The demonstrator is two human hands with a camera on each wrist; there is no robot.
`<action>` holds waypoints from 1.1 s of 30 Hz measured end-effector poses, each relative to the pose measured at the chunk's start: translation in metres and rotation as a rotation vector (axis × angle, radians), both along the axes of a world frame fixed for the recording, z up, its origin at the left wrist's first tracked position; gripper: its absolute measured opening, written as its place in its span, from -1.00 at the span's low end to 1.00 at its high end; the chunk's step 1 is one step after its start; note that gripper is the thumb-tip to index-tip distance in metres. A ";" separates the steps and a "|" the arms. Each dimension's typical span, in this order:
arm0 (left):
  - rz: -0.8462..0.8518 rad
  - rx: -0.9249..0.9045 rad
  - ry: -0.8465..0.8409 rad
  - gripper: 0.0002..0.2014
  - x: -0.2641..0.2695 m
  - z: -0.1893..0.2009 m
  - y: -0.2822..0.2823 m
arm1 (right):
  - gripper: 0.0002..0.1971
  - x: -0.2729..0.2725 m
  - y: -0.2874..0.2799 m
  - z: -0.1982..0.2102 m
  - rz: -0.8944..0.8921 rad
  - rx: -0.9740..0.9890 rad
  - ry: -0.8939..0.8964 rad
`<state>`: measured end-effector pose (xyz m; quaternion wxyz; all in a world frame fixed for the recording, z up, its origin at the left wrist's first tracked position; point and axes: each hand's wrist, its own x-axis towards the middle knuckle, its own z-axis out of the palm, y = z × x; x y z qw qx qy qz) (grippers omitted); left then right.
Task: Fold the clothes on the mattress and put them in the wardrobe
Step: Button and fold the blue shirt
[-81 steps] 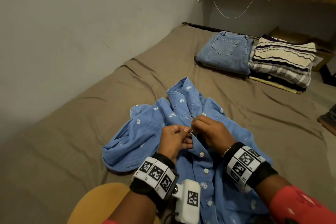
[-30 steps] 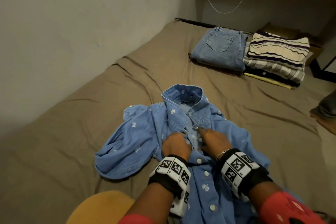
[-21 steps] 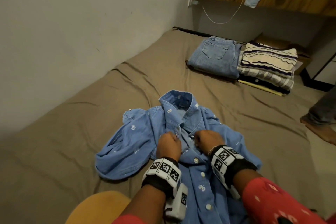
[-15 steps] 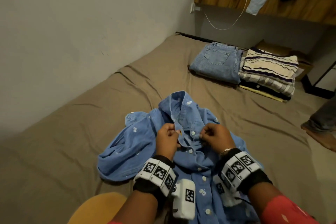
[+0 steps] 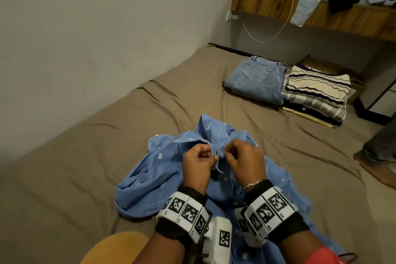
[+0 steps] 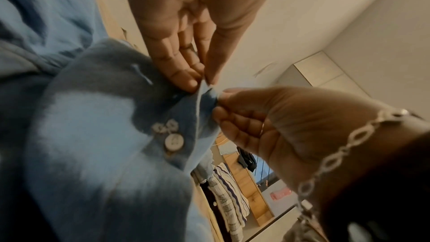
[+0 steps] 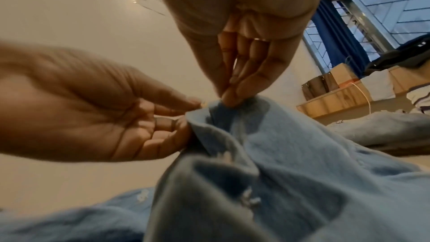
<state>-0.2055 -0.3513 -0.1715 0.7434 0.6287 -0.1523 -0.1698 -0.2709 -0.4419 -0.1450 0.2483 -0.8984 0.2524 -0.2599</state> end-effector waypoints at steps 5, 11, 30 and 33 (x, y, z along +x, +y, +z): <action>0.001 0.063 -0.084 -0.64 -0.005 0.000 -0.003 | -0.92 0.005 0.009 -0.008 0.004 -0.137 -0.003; 0.004 0.058 -0.111 -0.64 -0.005 0.000 -0.003 | -0.67 0.002 0.006 -0.009 0.012 0.322 -0.117; -0.152 0.062 -0.028 -0.71 -0.001 0.002 0.001 | -0.68 0.000 -0.017 -0.008 0.307 0.190 -0.069; -0.166 0.041 0.010 -0.64 0.003 0.004 0.003 | -0.67 0.001 -0.025 -0.004 0.418 0.093 -0.016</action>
